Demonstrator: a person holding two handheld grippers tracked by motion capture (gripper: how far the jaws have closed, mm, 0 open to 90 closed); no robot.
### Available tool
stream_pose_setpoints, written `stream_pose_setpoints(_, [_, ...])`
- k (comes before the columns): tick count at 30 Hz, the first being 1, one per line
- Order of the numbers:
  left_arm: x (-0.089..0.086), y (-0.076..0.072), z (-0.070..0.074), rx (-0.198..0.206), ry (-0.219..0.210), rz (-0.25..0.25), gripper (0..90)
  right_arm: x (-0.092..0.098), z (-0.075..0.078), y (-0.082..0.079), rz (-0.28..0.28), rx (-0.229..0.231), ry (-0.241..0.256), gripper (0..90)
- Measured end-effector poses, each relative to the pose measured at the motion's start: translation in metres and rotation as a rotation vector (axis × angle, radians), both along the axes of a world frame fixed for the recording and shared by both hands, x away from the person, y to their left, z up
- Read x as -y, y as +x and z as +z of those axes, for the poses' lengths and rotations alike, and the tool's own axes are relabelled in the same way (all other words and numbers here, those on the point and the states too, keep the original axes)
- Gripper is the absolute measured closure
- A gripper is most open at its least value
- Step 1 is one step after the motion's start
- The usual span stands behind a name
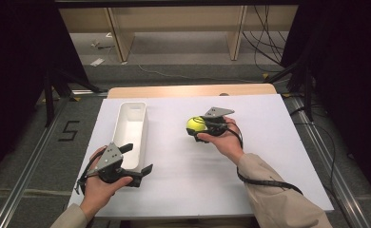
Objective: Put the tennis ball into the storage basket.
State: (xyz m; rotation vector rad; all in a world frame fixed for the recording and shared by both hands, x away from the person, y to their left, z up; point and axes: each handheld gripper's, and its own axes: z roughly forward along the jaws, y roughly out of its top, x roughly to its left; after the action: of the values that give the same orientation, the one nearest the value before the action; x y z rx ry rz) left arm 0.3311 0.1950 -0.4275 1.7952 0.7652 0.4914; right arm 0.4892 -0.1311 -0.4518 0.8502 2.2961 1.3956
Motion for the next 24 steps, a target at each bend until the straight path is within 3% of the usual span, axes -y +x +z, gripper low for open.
stream_pose_setpoints(24, [0.000,0.000,0.000,-0.001,-0.002,0.003,0.0,-0.009,0.013,-0.005,0.035,0.032,0.018,26.8])
